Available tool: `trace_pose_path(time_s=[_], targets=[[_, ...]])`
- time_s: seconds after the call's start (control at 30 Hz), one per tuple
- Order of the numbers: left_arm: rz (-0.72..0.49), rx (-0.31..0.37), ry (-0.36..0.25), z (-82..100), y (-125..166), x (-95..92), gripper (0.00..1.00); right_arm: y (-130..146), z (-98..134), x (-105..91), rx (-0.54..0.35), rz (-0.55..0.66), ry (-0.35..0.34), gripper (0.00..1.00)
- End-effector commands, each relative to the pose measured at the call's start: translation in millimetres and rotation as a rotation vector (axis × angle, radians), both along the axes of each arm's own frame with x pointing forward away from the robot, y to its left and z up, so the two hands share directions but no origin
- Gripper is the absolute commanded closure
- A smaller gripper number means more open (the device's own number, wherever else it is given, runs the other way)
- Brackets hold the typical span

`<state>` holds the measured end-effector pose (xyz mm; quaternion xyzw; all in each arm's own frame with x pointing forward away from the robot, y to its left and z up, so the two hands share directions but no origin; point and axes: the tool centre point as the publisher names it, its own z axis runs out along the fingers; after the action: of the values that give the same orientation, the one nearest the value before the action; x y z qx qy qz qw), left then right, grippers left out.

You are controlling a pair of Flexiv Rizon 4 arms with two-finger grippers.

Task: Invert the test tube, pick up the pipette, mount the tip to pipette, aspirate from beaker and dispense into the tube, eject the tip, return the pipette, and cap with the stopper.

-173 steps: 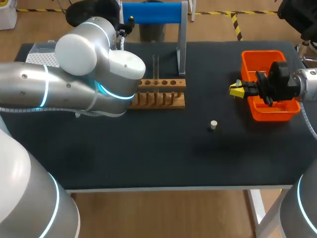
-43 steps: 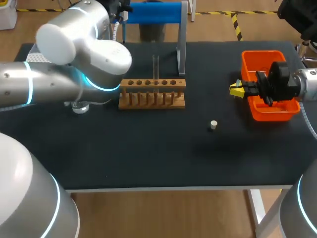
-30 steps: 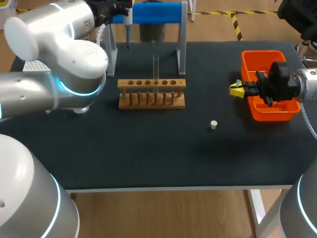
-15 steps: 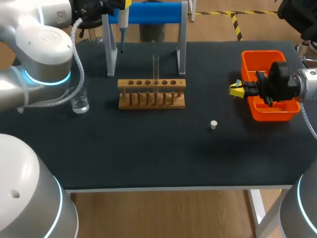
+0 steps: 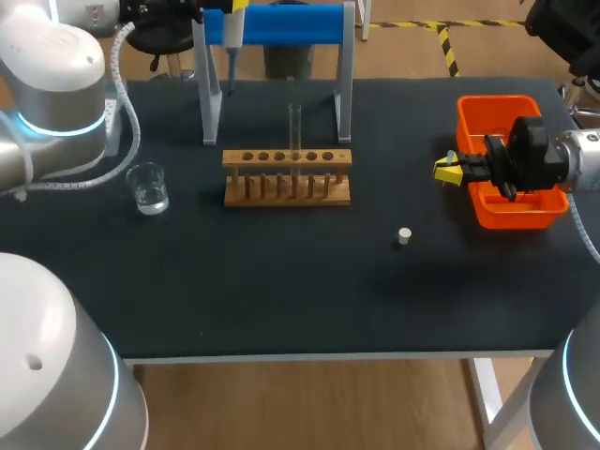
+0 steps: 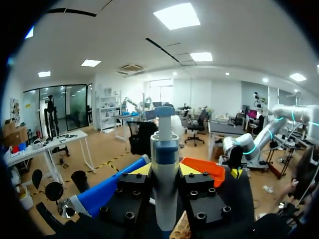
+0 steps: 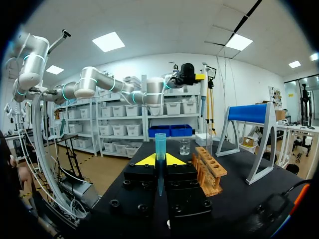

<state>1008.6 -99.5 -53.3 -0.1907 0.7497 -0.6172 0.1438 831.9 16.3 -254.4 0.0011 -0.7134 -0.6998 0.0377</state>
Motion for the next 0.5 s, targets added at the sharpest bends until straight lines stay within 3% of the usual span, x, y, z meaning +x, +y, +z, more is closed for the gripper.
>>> trace_pose_path(time_s=[0.03, 0.23, 0.5], targets=[[-0.053, -0.023, -0.024, 8.7, 6.0, -27.0, 1.00, -0.2, 0.3, -0.7, -0.002, 0.000, -0.001, 1.00], [-0.102, -0.053, -0.089, 25.1, -11.8, -62.4, 1.00, -0.2, 0.3, -0.7, -0.002, 0.000, -0.001, 1.00], [-0.148, -0.072, -0.107, 51.7, -37.4, -97.2, 1.00, -0.2, 0.3, -0.7, -0.002, 0.000, -0.001, 1.00]])
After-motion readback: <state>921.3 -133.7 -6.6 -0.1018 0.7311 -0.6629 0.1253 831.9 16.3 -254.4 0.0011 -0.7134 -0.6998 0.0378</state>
